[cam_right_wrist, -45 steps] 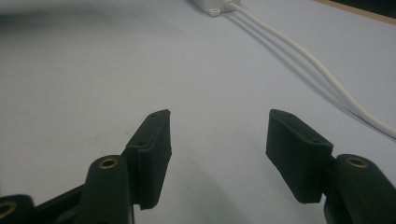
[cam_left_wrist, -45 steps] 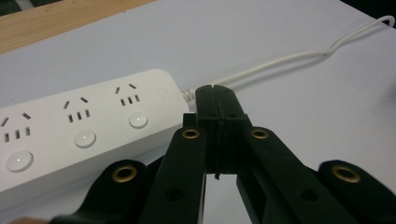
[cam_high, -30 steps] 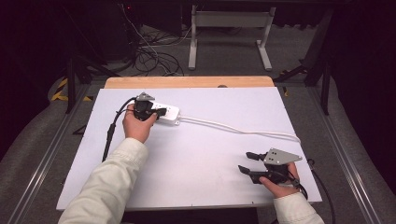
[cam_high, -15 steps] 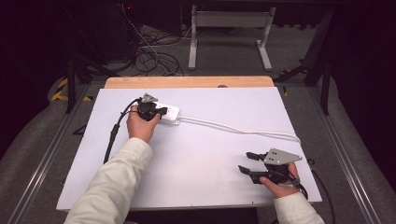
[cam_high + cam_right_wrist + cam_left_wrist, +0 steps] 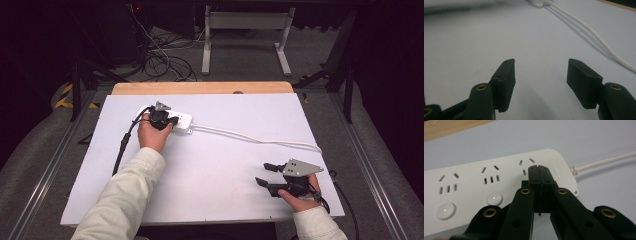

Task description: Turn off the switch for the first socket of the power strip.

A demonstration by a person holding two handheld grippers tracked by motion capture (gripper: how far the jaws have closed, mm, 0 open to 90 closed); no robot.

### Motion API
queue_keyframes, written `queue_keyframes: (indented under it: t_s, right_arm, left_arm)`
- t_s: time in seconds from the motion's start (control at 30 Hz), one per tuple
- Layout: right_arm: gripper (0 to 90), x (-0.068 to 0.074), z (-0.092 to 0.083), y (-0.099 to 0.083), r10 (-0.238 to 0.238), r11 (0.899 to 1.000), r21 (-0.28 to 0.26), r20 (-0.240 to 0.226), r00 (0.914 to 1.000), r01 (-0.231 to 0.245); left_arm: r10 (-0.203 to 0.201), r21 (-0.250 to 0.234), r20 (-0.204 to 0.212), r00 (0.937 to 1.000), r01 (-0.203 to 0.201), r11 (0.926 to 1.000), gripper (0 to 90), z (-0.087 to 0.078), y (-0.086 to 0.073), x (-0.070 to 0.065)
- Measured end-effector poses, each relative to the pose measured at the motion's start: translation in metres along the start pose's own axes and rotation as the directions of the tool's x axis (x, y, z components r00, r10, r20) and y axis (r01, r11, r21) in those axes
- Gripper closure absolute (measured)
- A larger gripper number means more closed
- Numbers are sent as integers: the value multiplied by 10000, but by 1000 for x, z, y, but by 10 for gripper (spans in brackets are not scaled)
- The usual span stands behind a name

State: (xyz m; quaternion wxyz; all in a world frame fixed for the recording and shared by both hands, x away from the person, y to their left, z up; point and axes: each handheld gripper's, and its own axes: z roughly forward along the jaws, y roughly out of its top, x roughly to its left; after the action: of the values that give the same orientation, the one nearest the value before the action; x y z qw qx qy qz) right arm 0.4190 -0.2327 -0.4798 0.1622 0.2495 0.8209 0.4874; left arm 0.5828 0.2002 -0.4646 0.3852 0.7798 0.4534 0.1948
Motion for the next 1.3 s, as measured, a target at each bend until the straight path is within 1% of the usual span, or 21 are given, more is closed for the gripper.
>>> queue_keyframes:
  t_s: [0.13, 0.2, 0.3, 0.43, 0.5, 0.6, 0.77, 0.93, 1.0, 1.03, 1.07, 1.13, 1.3]
  right_arm:
    - [406, 0, 0, 0, -15, 10000, 3, -3, 10000, 15]
    - [406, 0, 0, 0, -18, 10000, 7, -6, 10000, 18]
    - [406, 0, 0, 0, -13, 10000, 10, -6, 10000, 13]
    - [406, 0, 0, 0, -21, 10000, 18, 1, 10000, 21]
    - [406, 1, 0, 0, -21, 10000, 20, 3, 10000, 21]
    - [406, 1, 0, 0, -27, 10000, 31, 15, 10000, 27]
    - [406, 1, 0, 0, -50, 10000, 35, -6, 10000, 50]
    - [406, 1, 0, 0, -54, 10000, 50, -24, 10000, 54]
    - [406, 1, 0, 0, -58, 10000, 66, -40, 10000, 59]
    - [406, 1, 0, 0, -48, 10000, 61, -31, 10000, 48]
    - [406, 1, 0, 0, -47, 10000, 61, -34, 10000, 47]
    - [405, 1, 0, 0, -61, 10000, 64, -48, 10000, 61]
    - [405, 1, 0, 0, -73, 9999, 69, -63, 10000, 73]
  left_arm:
    - [9, -2, -33, 10000, -9, 10000, 898, 0, 0, 0]
    - [-77, -7, 54, 10000, 77, 10000, 898, 0, -1, 1]
    - [-111, 11, 46, 9999, 111, 9999, 898, 0, -1, 1]
    - [-24, 6, -13, 10000, 24, 10000, 898, 1, -1, 1]
    - [-98, 29, 26, 9999, 98, 9999, 899, 1, -2, 1]
    - [-87, 46, -10, 10000, 87, 10000, 898, 2, -2, 1]
    - [-99, -103, -11, 10000, 99, 9999, 899, 2, -3, 2]
    - [1, -103, -203, 9998, -3, 9999, 899, 3, -4, 0]
    - [-4, -89, -198, 9998, 2, 10000, 899, 3, -4, 0]
    - [107, -81, -309, 9995, -109, 9999, 899, 3, -4, -2]
    - [107, -81, -309, 9995, -109, 9999, 899, 3, -4, -2]
    - [255, -39, -407, 9988, -256, 9997, 899, 3, -3, -3]
    - [269, -7, -524, 9983, -270, 9996, 899, 3, -3, -4]
